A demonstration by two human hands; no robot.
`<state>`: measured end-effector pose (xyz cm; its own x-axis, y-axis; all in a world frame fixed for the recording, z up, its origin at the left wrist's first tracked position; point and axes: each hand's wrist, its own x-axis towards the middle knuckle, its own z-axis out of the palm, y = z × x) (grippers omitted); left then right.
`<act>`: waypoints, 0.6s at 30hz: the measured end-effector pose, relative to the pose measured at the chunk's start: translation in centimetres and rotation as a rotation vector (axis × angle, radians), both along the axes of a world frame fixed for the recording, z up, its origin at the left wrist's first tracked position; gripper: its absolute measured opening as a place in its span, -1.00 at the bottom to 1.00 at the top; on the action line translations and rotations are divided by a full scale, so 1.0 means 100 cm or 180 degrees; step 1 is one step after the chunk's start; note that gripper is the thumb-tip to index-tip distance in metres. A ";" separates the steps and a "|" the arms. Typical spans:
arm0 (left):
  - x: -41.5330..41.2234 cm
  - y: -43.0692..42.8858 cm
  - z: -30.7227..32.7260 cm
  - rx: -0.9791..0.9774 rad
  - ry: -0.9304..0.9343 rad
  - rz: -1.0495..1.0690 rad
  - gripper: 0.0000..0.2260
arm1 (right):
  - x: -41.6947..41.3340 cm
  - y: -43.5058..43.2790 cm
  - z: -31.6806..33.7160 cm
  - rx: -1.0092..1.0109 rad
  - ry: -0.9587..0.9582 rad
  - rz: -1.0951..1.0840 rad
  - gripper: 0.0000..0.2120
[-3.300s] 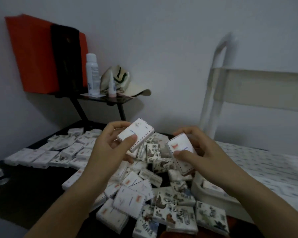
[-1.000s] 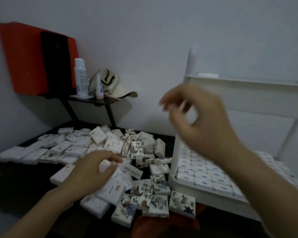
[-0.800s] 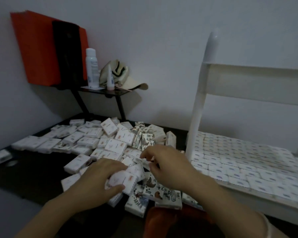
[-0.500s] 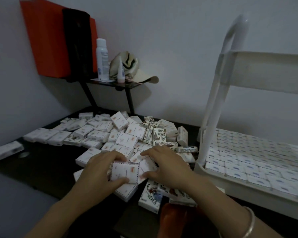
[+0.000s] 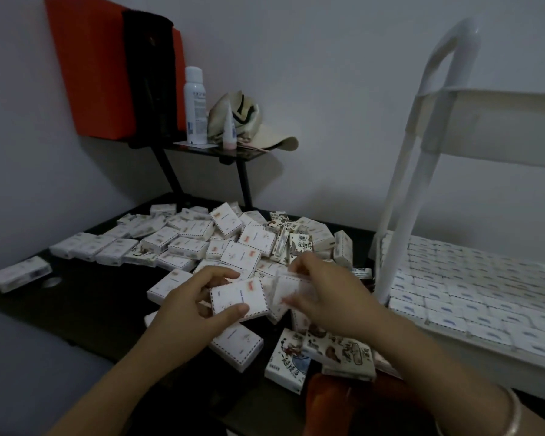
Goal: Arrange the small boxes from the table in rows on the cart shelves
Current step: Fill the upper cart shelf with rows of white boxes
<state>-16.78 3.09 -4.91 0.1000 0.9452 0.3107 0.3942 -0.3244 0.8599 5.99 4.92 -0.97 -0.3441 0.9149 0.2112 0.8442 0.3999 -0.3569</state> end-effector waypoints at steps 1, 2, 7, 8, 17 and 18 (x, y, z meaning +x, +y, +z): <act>0.002 0.000 0.004 -0.0021 -0.0059 -0.0024 -0.64 | 0.006 -0.004 0.007 0.0013 0.0067 -0.0036 -0.64; 0.005 0.000 0.008 -0.0024 -0.0089 -0.0049 -0.64 | 0.011 -0.010 0.015 0.0042 0.0117 -0.0072 -0.64; 0.033 -0.004 0.050 0.0222 -0.0205 -0.0281 -0.63 | 0.037 -0.051 0.062 0.0426 0.0154 -0.0056 -0.57; 0.041 -0.004 0.063 0.0330 -0.0200 -0.0357 -0.65 | 0.042 -0.060 0.072 0.0457 0.0194 -0.0028 -0.57; 0.127 -0.003 0.221 0.1250 -0.0222 -0.1401 -0.78 | 0.101 -0.104 0.193 0.1279 0.0533 -0.0634 -0.35; 0.136 0.001 0.236 0.1342 -0.0221 -0.1419 -0.79 | 0.109 -0.100 0.205 0.1349 0.0683 -0.0674 -0.38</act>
<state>-3.13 3.15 18.70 0.4235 0.6114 0.6684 0.0900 -0.7626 0.6406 16.89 -5.12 19.50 -0.0689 0.7786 0.6237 0.8480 0.3751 -0.3745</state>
